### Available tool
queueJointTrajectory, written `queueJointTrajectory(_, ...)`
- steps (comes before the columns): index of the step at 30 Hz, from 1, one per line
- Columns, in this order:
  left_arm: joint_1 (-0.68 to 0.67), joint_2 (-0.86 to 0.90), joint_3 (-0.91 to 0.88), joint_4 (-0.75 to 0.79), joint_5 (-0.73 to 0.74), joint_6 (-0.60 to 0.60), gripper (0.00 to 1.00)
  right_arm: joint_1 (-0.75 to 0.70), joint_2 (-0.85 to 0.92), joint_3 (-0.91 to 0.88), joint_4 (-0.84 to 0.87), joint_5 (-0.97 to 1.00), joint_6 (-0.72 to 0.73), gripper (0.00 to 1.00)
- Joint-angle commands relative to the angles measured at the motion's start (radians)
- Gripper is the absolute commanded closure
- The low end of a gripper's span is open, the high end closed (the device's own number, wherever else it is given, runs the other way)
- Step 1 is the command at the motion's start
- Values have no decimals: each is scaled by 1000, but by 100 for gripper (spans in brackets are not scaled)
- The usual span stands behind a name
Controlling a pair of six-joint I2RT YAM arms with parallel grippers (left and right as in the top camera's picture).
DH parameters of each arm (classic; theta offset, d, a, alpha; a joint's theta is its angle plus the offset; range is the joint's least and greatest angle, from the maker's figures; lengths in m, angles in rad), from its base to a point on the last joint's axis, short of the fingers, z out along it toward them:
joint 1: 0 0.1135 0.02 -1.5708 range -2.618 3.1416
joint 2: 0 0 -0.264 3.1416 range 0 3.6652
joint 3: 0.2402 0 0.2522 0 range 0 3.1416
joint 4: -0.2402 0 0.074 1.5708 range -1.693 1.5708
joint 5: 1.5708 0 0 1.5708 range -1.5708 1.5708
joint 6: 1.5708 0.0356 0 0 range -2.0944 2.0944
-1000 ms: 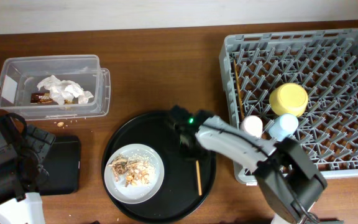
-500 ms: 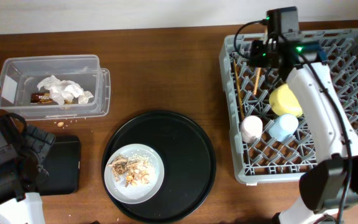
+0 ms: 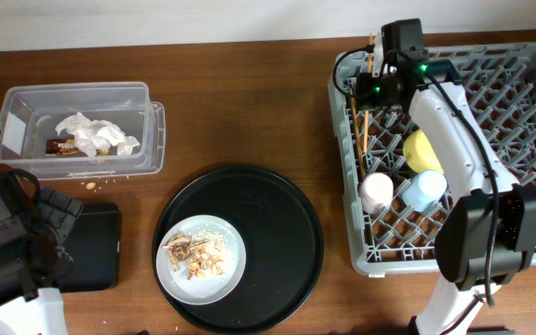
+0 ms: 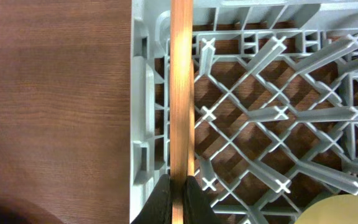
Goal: Sort waste into correct bins and load items into the dishwasher rack
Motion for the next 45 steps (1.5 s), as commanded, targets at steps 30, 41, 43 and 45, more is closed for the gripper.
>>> queueJointTrajectory(30, 5, -4, 2, 2, -1, -2, 1, -504, -480, 33, -418, 41, 138, 1)
queueJointTrajectory(41, 5, -4, 2, -23, 138, -2, 1, -504, -480, 33, -418, 41, 138, 1)
queueJointTrajectory(43, 5, -4, 2, -72, 345, -2, 1, -504, -480, 33, -418, 41, 138, 1)
queueJointTrajectory(45, -10, -4, -1, -125, 640, 82, 1, -504, -480, 33, -418, 41, 138, 1)
